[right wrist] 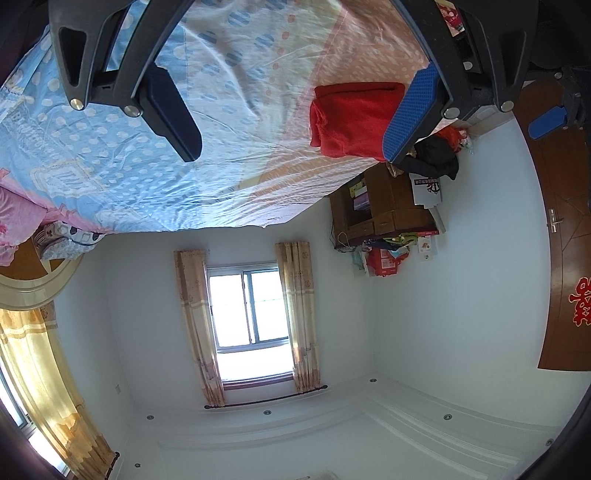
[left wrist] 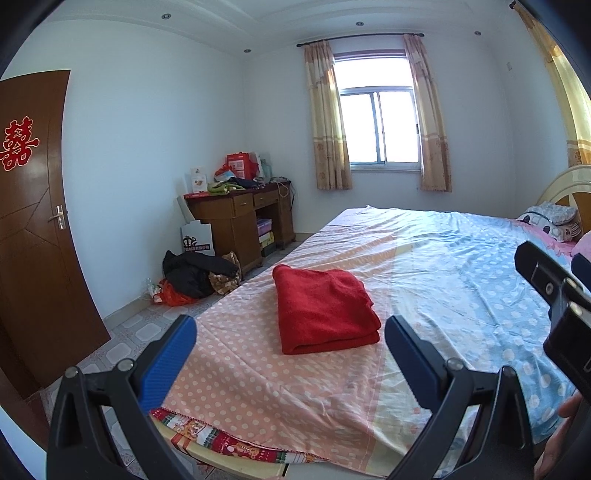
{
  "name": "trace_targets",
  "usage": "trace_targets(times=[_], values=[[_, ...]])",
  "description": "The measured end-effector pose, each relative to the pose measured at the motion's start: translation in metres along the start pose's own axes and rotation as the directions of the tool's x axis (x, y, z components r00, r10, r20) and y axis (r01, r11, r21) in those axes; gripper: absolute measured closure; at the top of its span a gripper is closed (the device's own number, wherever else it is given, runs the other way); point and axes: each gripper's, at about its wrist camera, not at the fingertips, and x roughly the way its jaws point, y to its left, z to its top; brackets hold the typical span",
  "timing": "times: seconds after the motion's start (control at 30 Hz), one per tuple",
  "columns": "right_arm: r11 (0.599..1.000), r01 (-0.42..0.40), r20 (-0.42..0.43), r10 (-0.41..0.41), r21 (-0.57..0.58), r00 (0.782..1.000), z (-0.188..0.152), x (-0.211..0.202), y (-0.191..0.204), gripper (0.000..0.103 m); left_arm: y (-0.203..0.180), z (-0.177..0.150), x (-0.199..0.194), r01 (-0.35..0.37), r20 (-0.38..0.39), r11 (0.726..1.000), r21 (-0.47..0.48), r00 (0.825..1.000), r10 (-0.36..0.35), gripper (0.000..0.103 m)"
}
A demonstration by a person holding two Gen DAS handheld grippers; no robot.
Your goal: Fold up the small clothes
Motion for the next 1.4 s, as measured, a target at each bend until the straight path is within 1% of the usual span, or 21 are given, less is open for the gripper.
trace_targets(times=[0.93, 1.4], values=[[1.000, 0.009, -0.014, -0.008, 0.008, 1.000, -0.0023, 0.0017, -0.0012, 0.004, -0.0015, -0.0020, 0.0006, -0.005, -0.005, 1.000, 0.012, 1.000, 0.005, 0.000], [1.000, 0.017, -0.024, -0.017, 0.006, 1.000, -0.0070, 0.0006, -0.0031, 0.004, 0.0022, -0.0043, 0.0091, -0.020, -0.036, 1.000, 0.004, 0.999, 0.020, 0.000]])
